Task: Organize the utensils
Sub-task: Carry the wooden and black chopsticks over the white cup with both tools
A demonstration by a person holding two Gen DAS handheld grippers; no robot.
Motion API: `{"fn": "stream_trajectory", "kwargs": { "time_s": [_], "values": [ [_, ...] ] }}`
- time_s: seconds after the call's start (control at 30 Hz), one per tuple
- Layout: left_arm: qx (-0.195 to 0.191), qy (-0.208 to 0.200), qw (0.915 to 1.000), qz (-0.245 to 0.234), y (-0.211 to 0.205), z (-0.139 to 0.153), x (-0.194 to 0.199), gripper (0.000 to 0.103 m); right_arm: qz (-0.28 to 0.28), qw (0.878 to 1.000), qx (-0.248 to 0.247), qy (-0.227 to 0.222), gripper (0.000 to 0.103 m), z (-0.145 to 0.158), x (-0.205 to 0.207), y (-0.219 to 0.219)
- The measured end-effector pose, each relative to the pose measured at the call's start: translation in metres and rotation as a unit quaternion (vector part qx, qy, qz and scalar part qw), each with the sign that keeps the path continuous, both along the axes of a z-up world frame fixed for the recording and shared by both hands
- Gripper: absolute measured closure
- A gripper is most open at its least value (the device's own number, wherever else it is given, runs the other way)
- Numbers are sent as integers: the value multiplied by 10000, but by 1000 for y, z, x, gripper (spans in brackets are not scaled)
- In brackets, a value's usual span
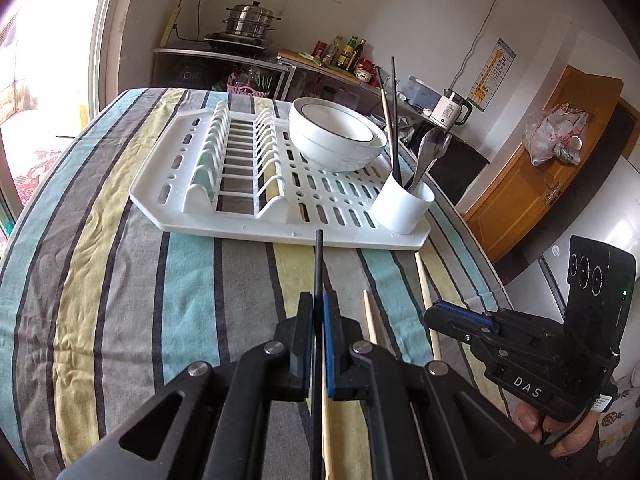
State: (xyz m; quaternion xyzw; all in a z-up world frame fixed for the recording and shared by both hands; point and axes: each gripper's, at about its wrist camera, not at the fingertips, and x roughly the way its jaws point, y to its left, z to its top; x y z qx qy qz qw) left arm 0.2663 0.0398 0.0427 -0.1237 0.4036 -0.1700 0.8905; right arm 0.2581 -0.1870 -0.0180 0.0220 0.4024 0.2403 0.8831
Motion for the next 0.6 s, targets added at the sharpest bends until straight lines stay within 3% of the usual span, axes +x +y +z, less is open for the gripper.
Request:
{"fn": "stream_trajectory", "kwargs": {
  "time_s": [0.6],
  "values": [
    [172, -639, 9971, -387, -30, 61, -9, 98, -167, 9957, 536, -732, 99, 48, -16, -44]
  ]
}}
